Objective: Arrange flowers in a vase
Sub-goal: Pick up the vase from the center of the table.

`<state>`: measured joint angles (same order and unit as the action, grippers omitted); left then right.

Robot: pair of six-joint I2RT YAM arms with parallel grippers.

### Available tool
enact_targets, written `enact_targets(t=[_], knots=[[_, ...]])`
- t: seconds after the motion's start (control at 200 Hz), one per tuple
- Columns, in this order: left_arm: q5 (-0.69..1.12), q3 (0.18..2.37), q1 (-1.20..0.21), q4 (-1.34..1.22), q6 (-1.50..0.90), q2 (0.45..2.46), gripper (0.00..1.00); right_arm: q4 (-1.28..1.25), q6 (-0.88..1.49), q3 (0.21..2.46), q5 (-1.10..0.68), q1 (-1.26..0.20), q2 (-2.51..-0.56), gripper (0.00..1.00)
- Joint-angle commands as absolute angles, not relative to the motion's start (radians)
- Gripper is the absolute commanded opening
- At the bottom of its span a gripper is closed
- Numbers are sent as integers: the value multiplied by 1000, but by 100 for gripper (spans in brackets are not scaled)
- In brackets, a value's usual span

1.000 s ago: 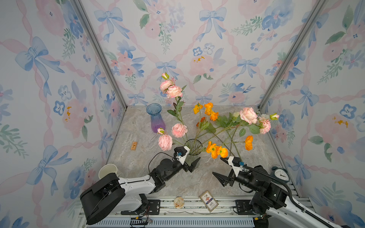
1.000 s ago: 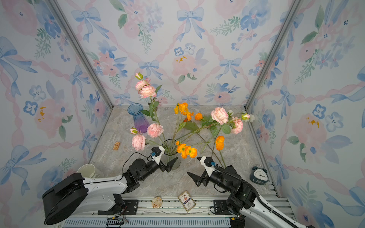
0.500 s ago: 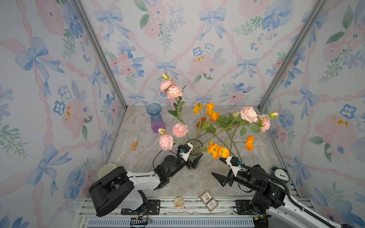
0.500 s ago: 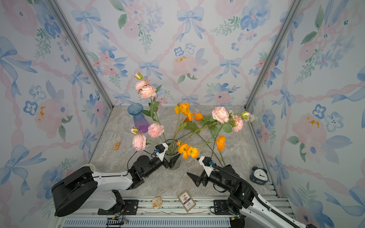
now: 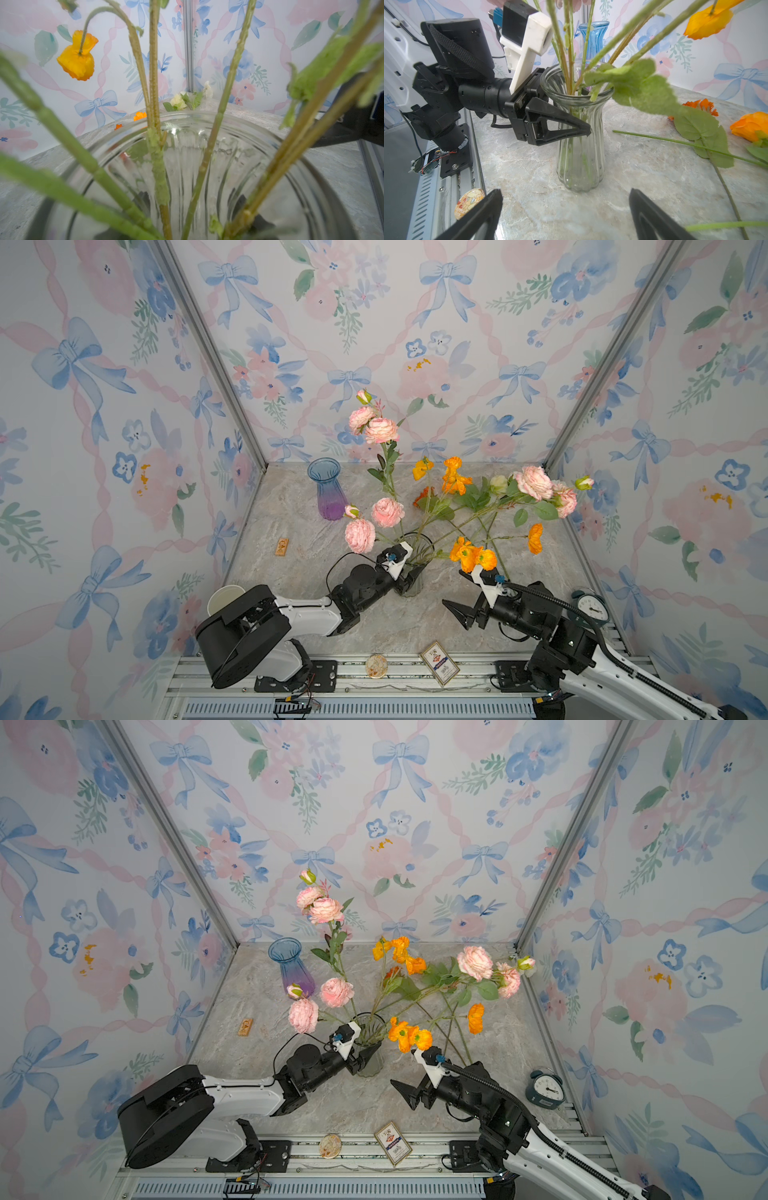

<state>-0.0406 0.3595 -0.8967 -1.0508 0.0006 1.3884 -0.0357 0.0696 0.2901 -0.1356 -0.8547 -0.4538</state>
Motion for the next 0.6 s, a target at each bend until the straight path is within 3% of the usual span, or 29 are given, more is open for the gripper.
enact_targets(t=[0.0, 0.33, 0.595], knots=[[-12, 442, -874, -1152, 59, 1331, 52, -106, 77, 338, -149, -822, -489, 97], [95, 757, -679, -1153, 86, 1491, 45, -273, 137, 460, -298, -611, -722, 97], [64, 1086, -543, -1166, 94, 1801, 45, -336, 131, 585, -360, -541, -947, 97]])
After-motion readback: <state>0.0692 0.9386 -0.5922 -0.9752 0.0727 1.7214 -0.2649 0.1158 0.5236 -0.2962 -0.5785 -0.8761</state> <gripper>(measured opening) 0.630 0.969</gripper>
